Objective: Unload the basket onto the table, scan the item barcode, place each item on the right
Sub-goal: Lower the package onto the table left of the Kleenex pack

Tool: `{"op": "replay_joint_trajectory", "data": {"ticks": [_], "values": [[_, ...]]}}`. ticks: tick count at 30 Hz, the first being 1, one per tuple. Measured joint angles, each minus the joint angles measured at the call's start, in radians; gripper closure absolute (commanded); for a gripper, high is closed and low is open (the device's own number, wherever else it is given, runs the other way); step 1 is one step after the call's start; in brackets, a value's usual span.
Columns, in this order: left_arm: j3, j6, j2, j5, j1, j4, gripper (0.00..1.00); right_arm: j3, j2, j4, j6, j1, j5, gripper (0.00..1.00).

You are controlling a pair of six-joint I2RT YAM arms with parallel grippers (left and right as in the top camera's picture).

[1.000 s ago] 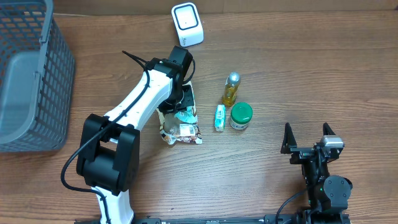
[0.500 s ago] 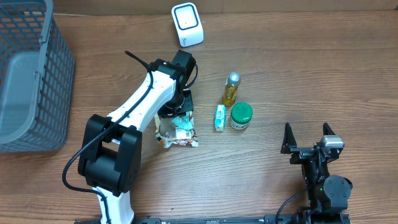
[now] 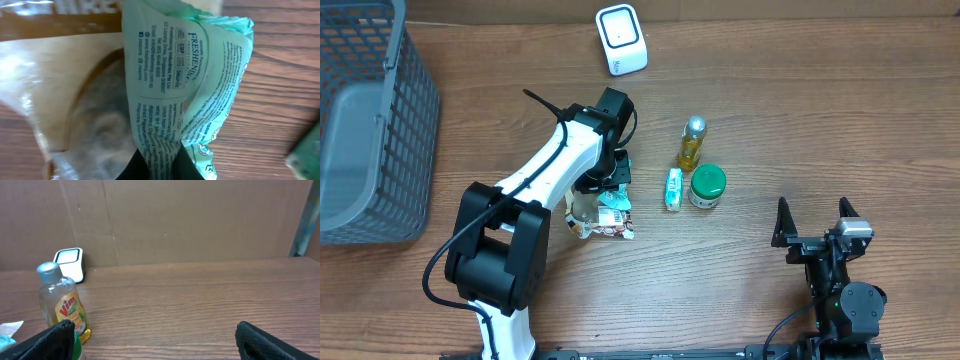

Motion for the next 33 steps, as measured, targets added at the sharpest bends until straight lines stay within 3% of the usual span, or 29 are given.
{"op": "replay_joint_trajectory", "data": {"ticks": [5, 11, 13, 15, 16, 19, 27, 33], "values": [[-0.006, 0.008, 0.000, 0.073, 0.000, 0.020, 0.80, 0.000, 0.000, 0.000, 0.000, 0.000, 0.000, 0.00], [0.027, 0.035, 0.000, 0.104, 0.003, -0.045, 0.48, 0.000, 0.000, 0.000, 0.000, 0.000, 0.000, 0.00], [0.068, 0.035, 0.000, 0.109, 0.005, -0.078, 0.44, 0.000, 0.000, 0.000, 0.000, 0.000, 0.000, 0.00], [0.114, 0.043, 0.000, 0.111, 0.009, -0.123, 0.50, 0.000, 0.000, 0.000, 0.000, 0.000, 0.000, 0.00], [0.133, 0.045, 0.000, 0.111, 0.010, -0.142, 0.60, 0.000, 0.000, 0.000, 0.000, 0.000, 0.000, 0.00], [0.179, 0.054, 0.000, 0.098, 0.018, -0.194, 0.79, 0.000, 0.000, 0.000, 0.000, 0.000, 0.000, 0.00], [0.187, 0.061, 0.000, -0.022, 0.023, -0.371, 0.78, 0.000, 0.000, -0.001, 0.000, 0.000, 0.000, 0.00], [0.163, 0.059, -0.001, -0.071, 0.023, -0.367, 0.76, 0.000, 0.000, 0.000, 0.000, 0.000, 0.000, 0.00]]}}
